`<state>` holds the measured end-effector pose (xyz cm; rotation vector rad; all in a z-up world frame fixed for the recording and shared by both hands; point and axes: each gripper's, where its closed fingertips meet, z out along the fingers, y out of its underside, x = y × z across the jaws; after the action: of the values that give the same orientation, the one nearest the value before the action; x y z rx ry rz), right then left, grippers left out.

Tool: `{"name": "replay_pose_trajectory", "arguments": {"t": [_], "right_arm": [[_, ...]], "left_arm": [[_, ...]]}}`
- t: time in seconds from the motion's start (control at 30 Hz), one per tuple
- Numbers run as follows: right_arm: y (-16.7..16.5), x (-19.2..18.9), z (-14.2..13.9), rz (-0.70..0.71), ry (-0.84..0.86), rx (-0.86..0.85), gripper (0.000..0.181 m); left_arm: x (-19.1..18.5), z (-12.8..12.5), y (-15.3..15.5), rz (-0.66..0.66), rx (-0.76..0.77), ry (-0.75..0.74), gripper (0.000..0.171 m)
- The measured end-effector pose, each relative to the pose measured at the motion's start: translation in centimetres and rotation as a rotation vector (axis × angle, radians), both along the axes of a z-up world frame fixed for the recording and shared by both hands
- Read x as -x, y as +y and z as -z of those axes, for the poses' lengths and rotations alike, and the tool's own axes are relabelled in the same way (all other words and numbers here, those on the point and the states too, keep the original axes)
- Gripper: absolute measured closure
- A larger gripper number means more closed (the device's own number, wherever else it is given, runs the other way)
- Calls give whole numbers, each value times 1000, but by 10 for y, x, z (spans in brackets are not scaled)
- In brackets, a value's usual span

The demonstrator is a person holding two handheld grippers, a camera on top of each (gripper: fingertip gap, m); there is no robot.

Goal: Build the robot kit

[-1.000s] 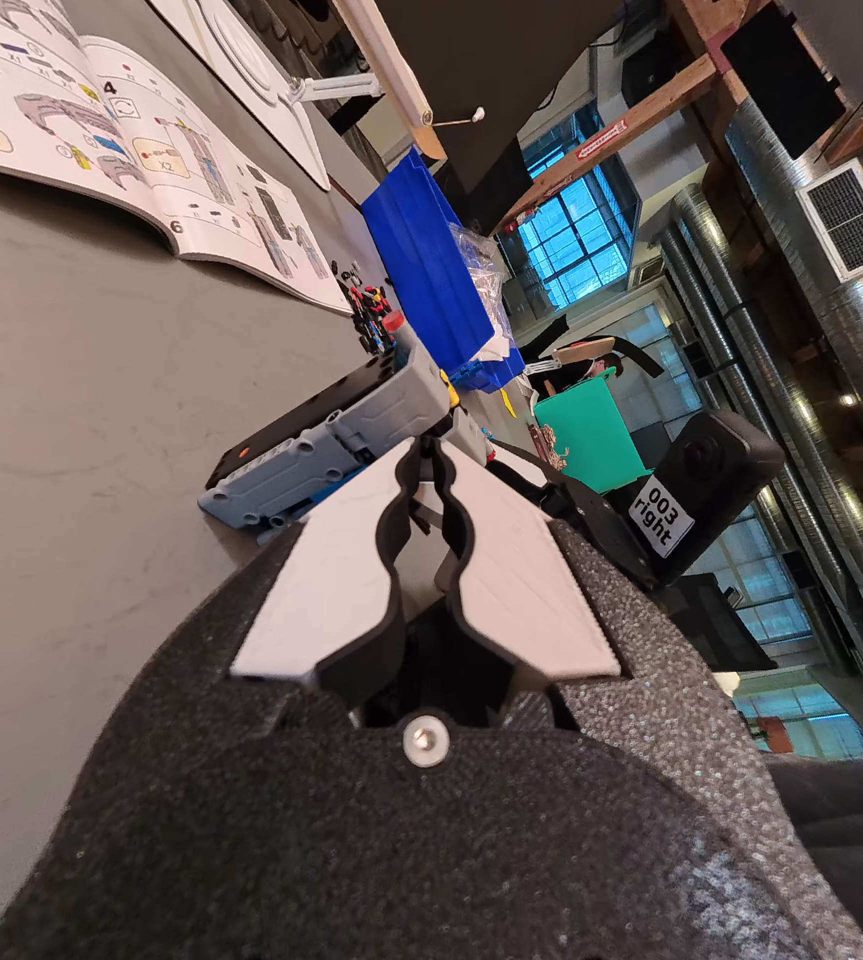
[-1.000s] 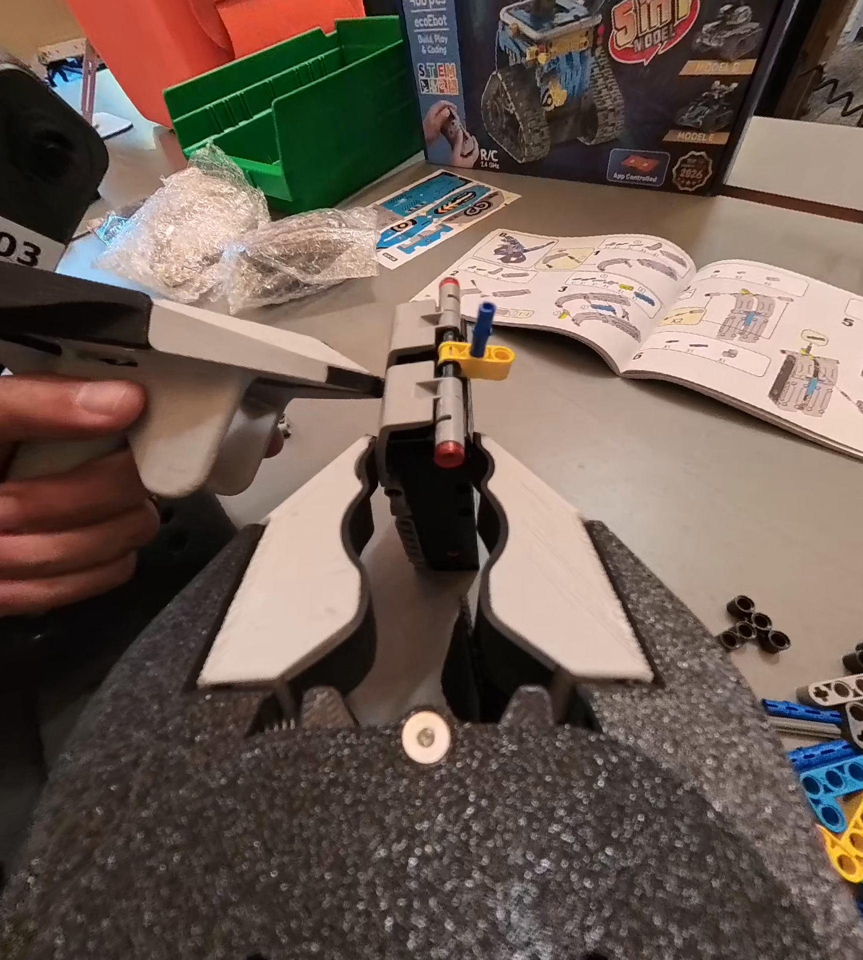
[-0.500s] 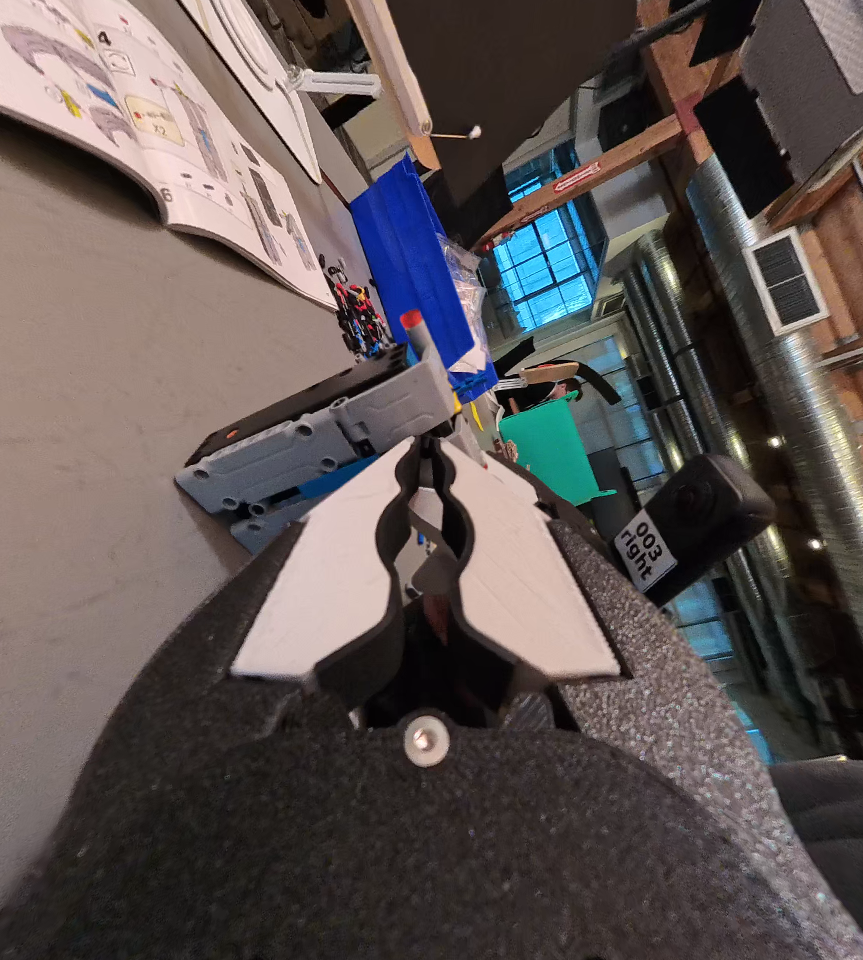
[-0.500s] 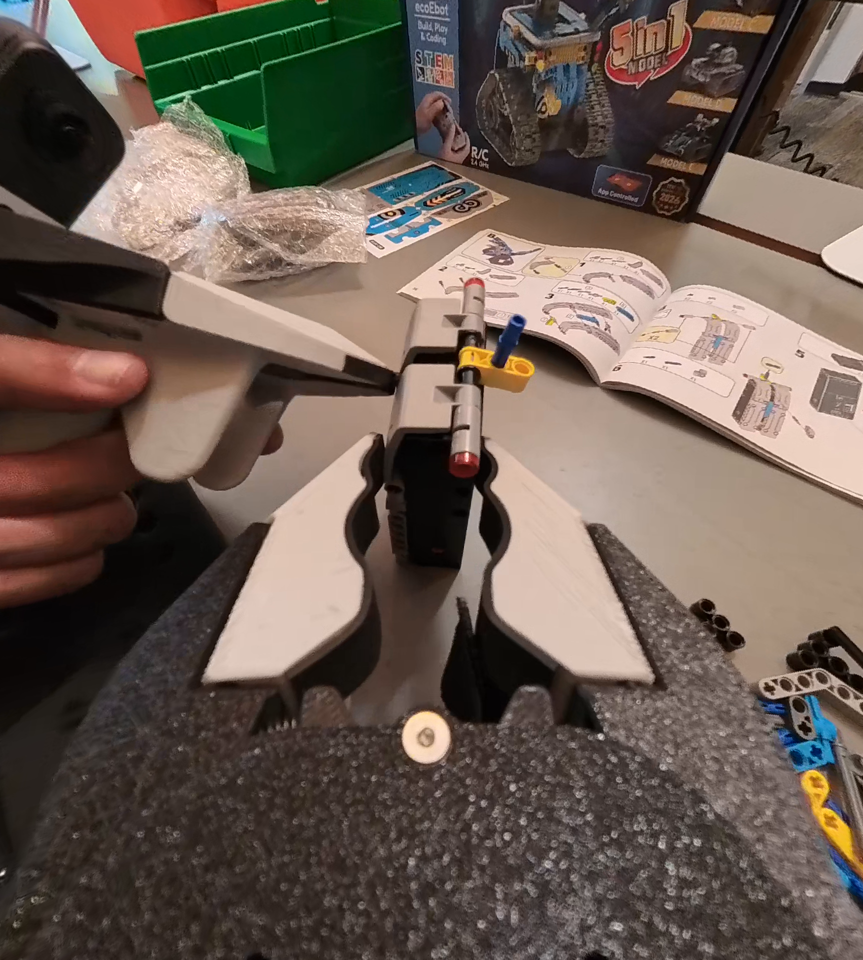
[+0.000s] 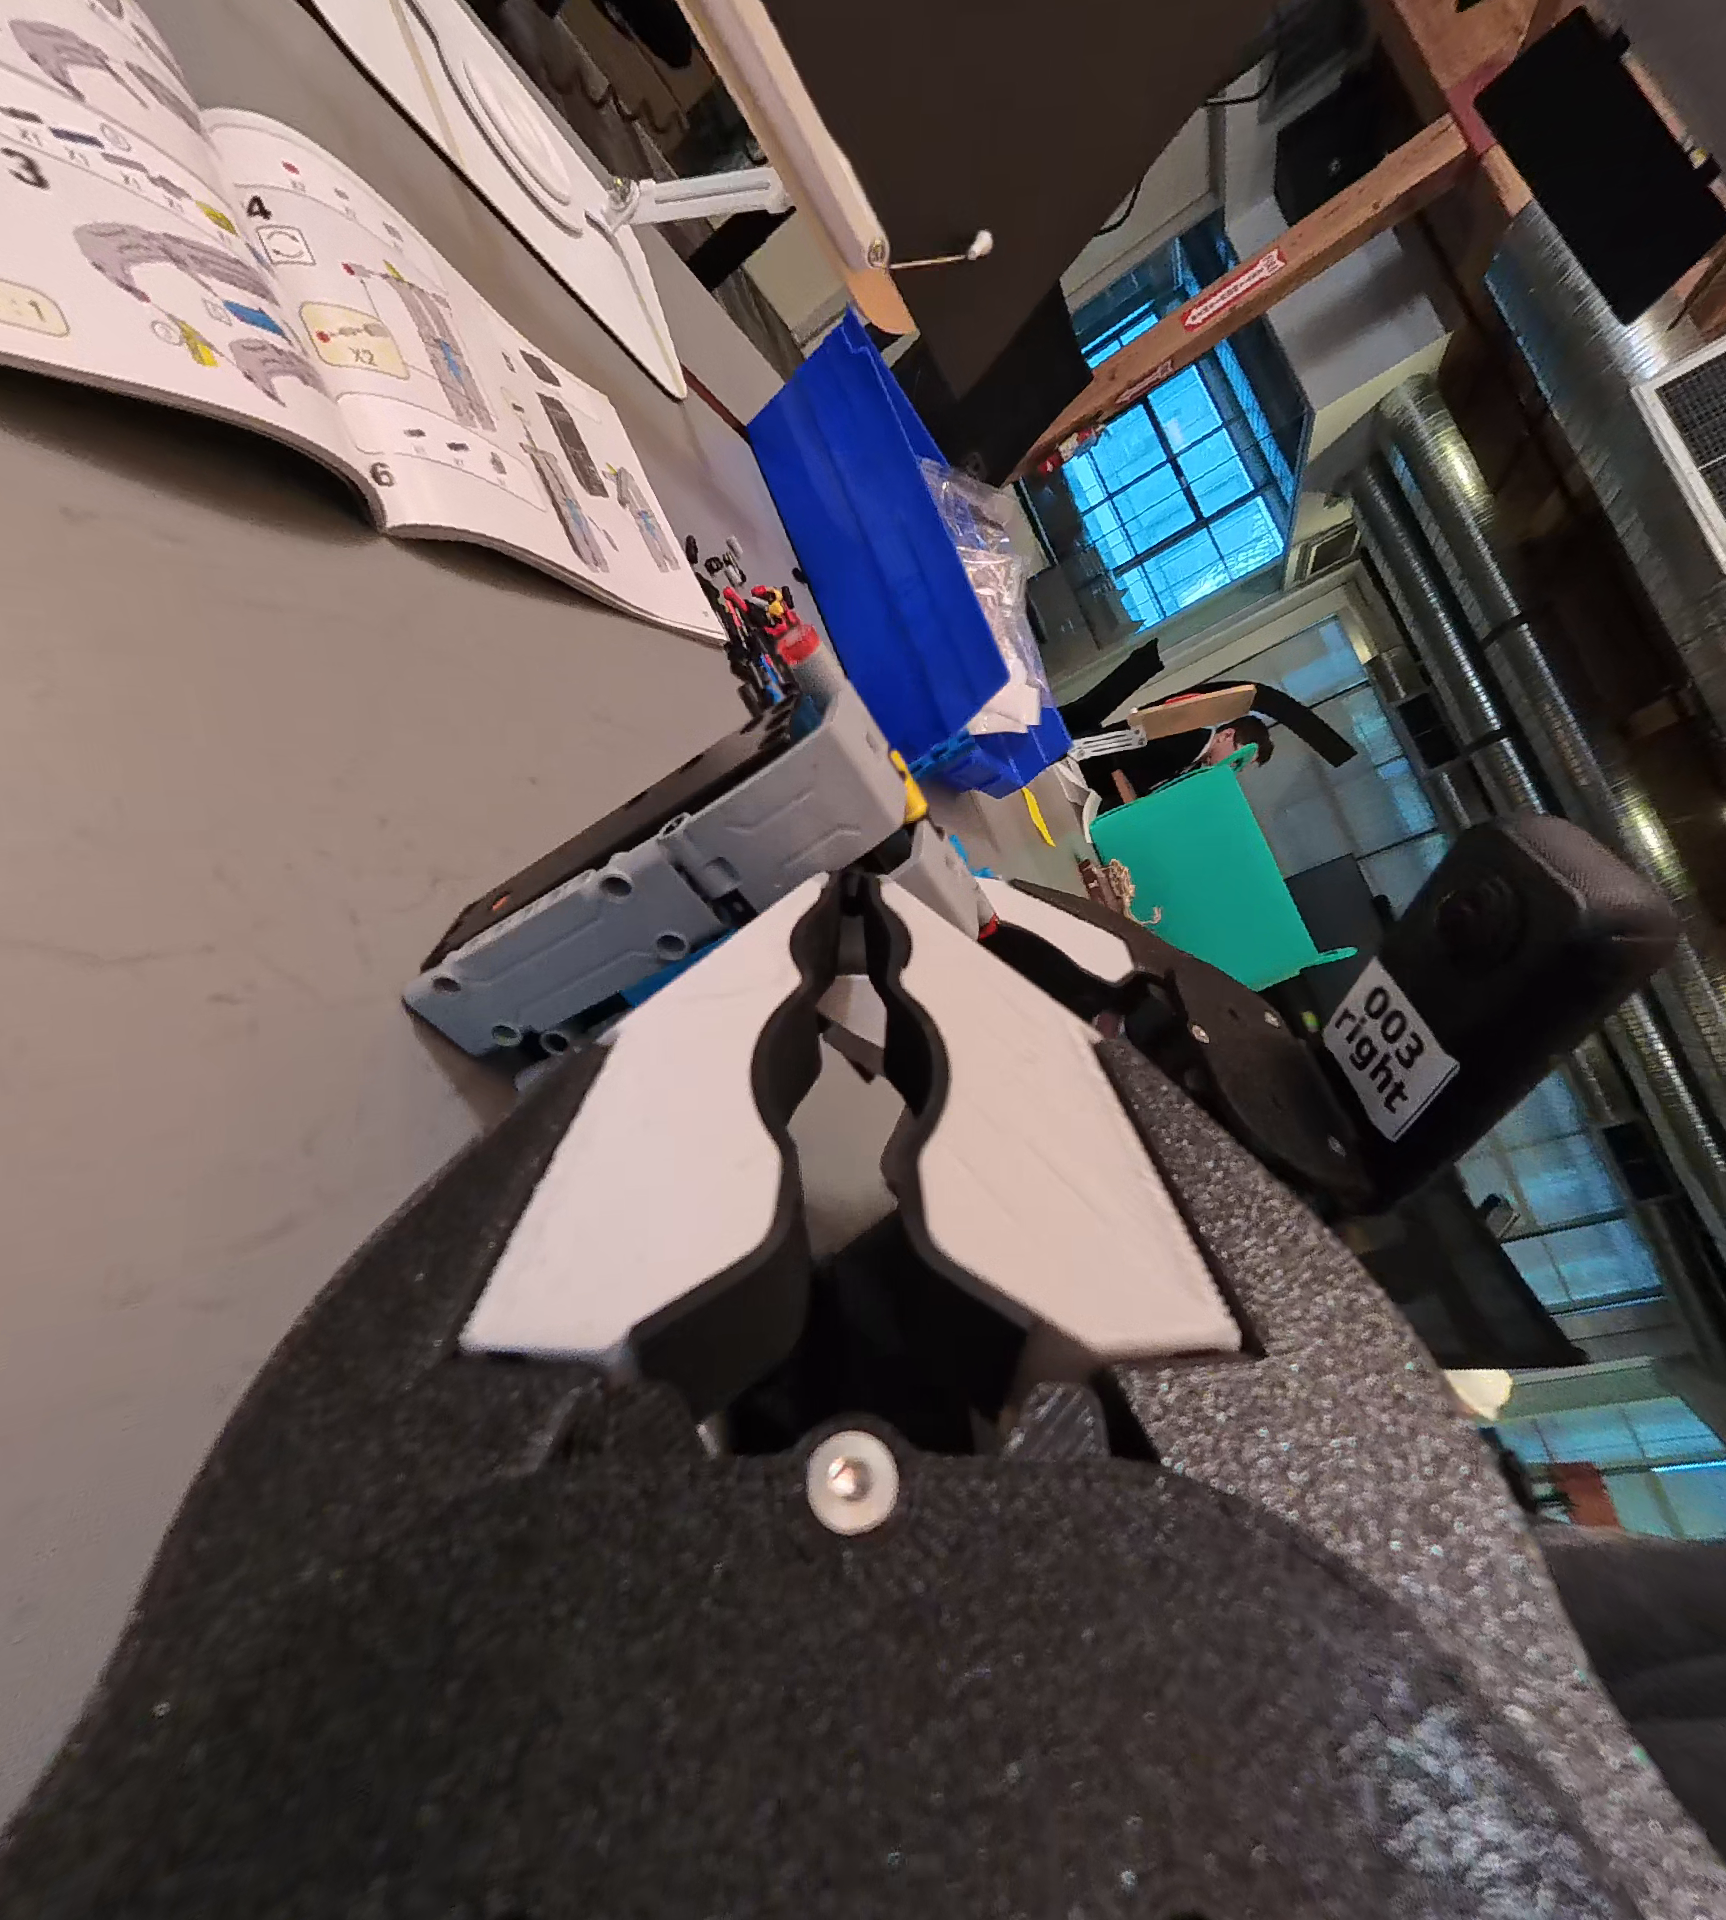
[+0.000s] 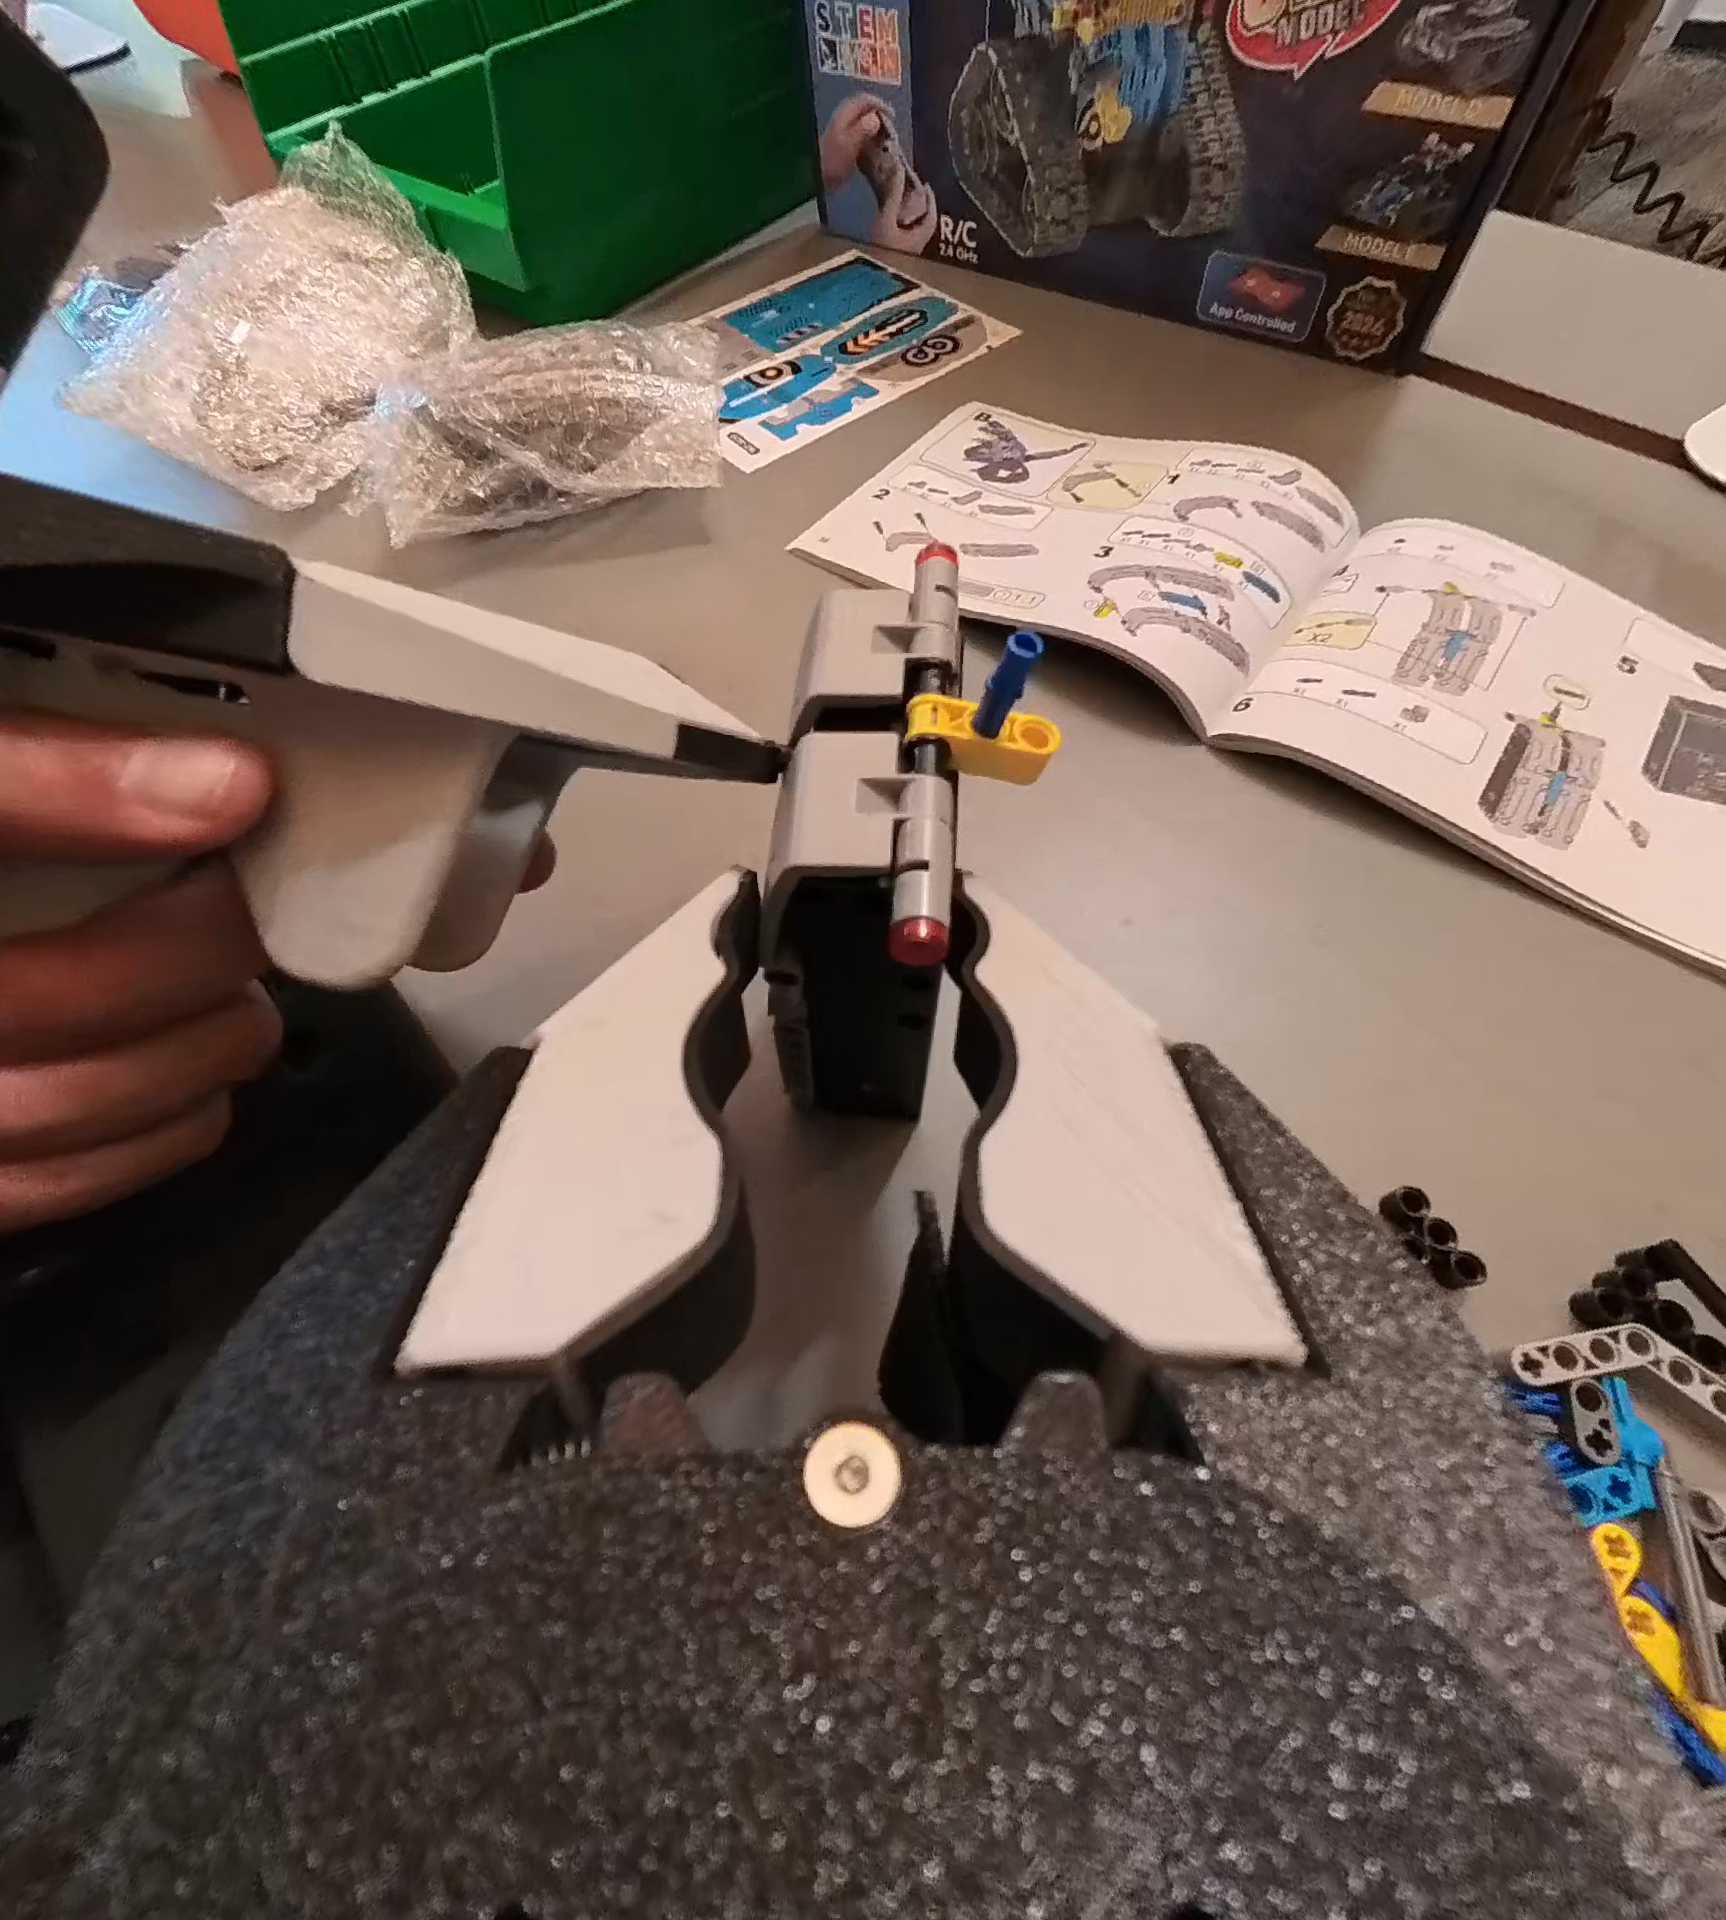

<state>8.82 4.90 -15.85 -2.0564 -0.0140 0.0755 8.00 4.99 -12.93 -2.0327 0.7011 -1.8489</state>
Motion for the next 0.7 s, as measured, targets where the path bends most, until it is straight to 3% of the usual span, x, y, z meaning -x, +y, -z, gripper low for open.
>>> {"name": "replay_pose_trajectory", "arguments": {"t": [0.37,0.57,0.6,0.7], "right_arm": [[-11,5,-7,-154,24,-20,130],[-31,-22,-42,-262,-151,-102,119],[-31,-22,-46,-314,-144,-108,111],[-34,-7,-34,-570,-41,-61,110]], "left_arm": [[2,0,2,45,40,-9,169],[2,0,2,57,52,-9,169],[3,0,2,59,56,-11,169],[2,-1,0,78,57,-14,169]]}}
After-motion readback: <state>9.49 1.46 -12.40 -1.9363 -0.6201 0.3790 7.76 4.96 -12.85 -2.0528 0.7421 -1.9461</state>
